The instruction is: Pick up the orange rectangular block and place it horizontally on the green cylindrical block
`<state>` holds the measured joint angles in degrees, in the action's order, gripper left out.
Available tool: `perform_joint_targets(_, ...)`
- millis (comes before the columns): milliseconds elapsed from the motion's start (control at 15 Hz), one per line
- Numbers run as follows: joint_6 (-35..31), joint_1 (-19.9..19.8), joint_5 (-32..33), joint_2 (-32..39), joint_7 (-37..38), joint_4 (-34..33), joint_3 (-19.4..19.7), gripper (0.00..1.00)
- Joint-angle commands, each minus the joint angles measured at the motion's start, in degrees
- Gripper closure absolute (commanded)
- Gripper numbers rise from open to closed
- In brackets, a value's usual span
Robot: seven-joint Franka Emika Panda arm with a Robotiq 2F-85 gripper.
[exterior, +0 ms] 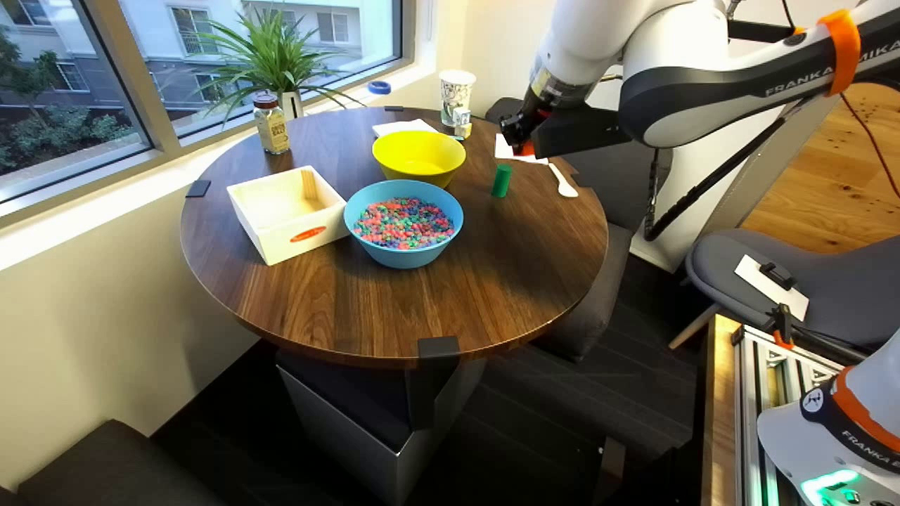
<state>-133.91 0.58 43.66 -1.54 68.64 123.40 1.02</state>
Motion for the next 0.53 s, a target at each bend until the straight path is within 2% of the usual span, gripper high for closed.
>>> perform_joint_targets(0,-1.6,-0.1,5.2,-0.3,6.1,1.5,-1.2,0.92)
perform_joint_targets(467,-0.9,0.4,12.7,0.9,14.6,2.1,-2.4,0.92)
